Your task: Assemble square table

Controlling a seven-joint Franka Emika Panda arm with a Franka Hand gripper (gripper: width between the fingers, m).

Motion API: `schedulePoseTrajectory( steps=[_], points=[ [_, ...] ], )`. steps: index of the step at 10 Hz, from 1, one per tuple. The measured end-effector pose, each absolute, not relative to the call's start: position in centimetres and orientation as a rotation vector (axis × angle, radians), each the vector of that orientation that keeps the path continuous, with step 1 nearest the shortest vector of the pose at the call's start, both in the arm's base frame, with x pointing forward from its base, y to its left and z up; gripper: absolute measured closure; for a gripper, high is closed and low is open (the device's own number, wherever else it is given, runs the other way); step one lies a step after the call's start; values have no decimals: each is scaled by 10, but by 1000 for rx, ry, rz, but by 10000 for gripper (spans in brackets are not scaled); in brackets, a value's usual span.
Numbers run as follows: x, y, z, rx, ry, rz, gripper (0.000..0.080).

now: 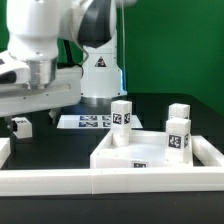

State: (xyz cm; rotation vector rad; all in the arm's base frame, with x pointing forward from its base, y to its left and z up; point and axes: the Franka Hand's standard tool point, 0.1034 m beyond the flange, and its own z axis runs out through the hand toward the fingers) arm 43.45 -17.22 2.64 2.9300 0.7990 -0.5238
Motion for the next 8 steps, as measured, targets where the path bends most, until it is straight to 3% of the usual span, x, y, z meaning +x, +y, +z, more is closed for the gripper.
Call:
schedulePoseTrajectory(
  steps=[5,8],
  points=[
    [429,-161,22,2821,760,-901,150],
    [422,-185,19,2796,773,-857,150]
  ],
)
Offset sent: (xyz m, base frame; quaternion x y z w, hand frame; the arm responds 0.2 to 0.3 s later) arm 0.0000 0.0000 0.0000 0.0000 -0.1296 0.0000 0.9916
